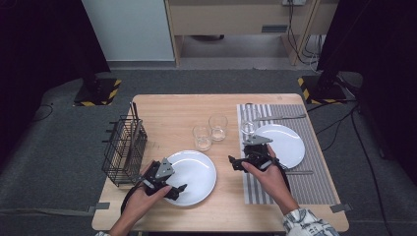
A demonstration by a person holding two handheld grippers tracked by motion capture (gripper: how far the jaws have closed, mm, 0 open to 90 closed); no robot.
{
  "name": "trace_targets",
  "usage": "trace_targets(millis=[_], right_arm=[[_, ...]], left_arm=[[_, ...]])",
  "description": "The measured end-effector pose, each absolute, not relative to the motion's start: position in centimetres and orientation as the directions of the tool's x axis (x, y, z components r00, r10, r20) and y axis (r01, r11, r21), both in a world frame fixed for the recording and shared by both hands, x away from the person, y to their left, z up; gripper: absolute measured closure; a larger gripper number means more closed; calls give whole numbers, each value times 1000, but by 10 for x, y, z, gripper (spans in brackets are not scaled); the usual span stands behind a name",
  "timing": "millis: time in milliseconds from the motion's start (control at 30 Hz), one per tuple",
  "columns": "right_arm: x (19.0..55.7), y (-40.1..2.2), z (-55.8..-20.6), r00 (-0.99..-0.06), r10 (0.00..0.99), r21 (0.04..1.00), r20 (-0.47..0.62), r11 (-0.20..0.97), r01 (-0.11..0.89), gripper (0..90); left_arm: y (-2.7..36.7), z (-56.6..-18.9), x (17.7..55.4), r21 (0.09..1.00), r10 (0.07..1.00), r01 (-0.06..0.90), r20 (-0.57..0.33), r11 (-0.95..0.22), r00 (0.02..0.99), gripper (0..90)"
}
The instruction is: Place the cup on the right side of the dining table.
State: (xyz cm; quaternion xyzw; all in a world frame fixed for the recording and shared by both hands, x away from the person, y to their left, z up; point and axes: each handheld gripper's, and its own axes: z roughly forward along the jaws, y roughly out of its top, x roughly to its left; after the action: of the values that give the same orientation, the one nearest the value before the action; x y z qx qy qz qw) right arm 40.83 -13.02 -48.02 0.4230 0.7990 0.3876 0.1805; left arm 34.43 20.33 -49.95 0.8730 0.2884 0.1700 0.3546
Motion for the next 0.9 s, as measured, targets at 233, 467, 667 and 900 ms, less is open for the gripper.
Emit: trace_targets(millis=[233,467,667,900], right_arm=[[394,-127,-487,-586,809,761,52,347,548,76],[377,-117,-495,-617,785,743,58,379,552,89],[363,-104,-513,-665,746,705,46,447,551,88],[357,-98,-534,-678,735,683,19,486,545,67]], left_arm=[[204,-500,341,714,624,386,92,-585,776,38],[207,-497,338,721,632,387,91,-575,770,37],[208,-498,340,720,634,389,90,-575,768,38],[209,-499,340,717,636,394,90,-575,766,38]])
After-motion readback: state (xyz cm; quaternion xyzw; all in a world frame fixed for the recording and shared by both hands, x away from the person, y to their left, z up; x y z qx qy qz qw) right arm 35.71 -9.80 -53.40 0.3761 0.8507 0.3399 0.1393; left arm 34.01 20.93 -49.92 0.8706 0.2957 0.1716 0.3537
